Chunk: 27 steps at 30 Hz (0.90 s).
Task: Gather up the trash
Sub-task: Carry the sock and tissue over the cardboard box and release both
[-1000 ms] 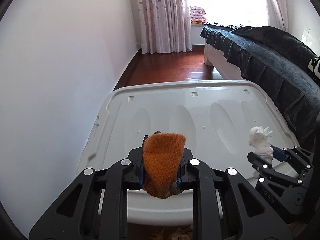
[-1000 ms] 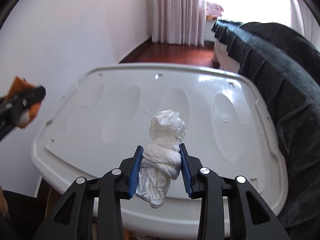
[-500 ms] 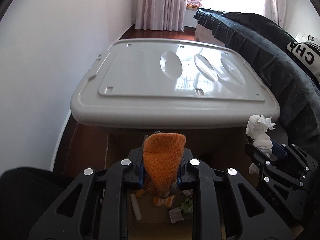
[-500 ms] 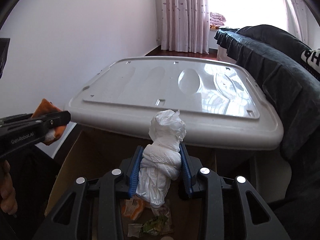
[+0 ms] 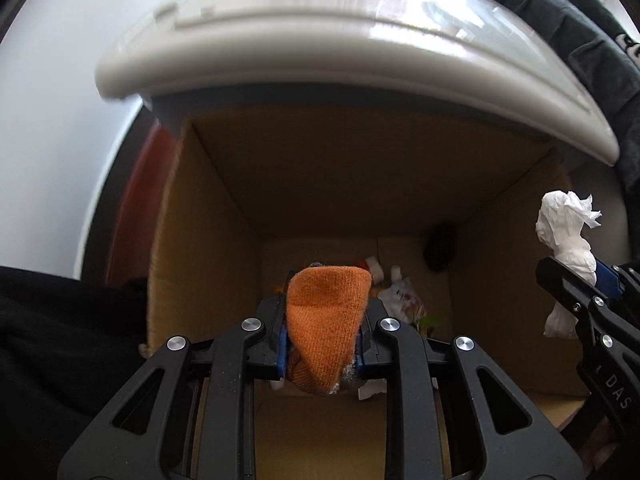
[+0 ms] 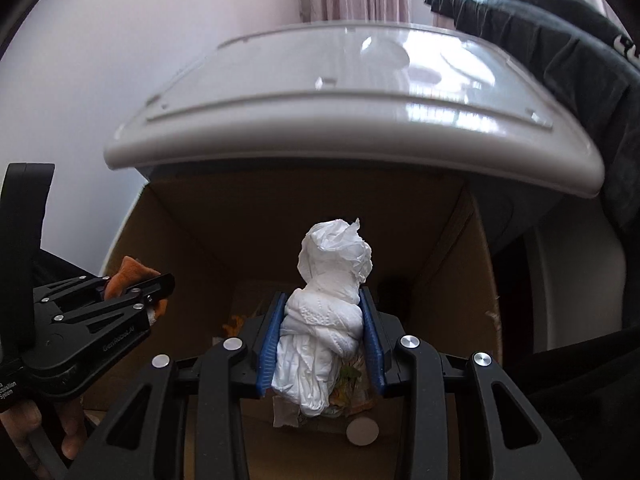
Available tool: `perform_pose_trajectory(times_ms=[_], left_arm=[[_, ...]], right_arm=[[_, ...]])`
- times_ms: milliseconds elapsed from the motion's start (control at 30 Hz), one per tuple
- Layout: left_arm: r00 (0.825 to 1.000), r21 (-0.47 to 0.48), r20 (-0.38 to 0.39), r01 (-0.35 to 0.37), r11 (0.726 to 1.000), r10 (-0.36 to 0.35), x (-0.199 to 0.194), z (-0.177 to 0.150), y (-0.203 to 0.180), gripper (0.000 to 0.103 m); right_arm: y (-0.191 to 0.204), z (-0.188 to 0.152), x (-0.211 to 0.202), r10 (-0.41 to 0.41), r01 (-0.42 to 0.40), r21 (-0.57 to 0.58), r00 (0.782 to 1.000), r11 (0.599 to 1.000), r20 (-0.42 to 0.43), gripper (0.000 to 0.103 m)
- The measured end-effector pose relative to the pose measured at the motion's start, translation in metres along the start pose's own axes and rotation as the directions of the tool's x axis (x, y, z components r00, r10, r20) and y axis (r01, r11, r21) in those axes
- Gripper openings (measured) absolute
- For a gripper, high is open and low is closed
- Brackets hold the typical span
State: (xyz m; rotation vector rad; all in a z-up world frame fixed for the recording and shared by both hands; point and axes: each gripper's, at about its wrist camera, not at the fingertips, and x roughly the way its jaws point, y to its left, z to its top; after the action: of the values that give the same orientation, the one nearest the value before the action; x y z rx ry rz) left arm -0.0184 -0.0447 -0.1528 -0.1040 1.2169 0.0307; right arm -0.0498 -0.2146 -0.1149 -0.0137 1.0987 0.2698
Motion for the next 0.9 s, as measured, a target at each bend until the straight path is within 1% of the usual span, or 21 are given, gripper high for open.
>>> perform_pose_trajectory(times_ms=[67, 200, 367, 533, 600, 767, 900], left_arm=[[1.000, -0.002, -0.013, 0.000, 1.000, 0.000, 0.003, -0.001, 0.001, 0.021], [1.000, 0.024, 0.012, 0.002, 1.000, -0.002, -0.003, 0.002, -0.005, 0.022], [0.998, 0.057, 0.068, 0.012, 0.998, -0.016, -0.018, -0.001, -0.009, 0.024], [0.993, 0.074, 0.114, 0.016, 0.997, -0.025, -0.033, -0.003, -0.011, 0.024], [0.992, 0.072, 0.121, 0.023, 0.997, -0.031, -0.034, -0.004, -0.009, 0.024], [0.992, 0.054, 0.124, 0.026, 0.998, -0.033, -0.040, -0.010, 0.004, 0.025], [0.992, 0.042, 0.120, 0.026, 0.999, -0.031, -0.041, -0.005, 0.004, 0.025]], right_arm=[[-0.005, -0.001, 0.003, 0.003, -0.003, 0.027, 1.000, 1.000, -0.017, 0.036], [-0.012, -0.001, 0.002, 0.006, -0.004, 0.061, 1.000, 0.998, -0.019, 0.037], [-0.007, -0.005, -0.006, -0.002, 0.002, 0.021, 1.000, 1.000, 0.001, 0.037], [-0.002, -0.004, -0.021, -0.022, 0.022, -0.013, 0.999, 1.000, 0.050, 0.037], [-0.002, -0.003, -0.025, -0.028, 0.029, -0.019, 0.997, 0.999, 0.065, 0.037], [-0.001, -0.002, -0.026, -0.033, 0.034, -0.022, 0.997, 0.999, 0.066, 0.037], [-0.003, -0.002, -0.028, -0.037, 0.039, -0.029, 0.997, 0.999, 0.067, 0.038]])
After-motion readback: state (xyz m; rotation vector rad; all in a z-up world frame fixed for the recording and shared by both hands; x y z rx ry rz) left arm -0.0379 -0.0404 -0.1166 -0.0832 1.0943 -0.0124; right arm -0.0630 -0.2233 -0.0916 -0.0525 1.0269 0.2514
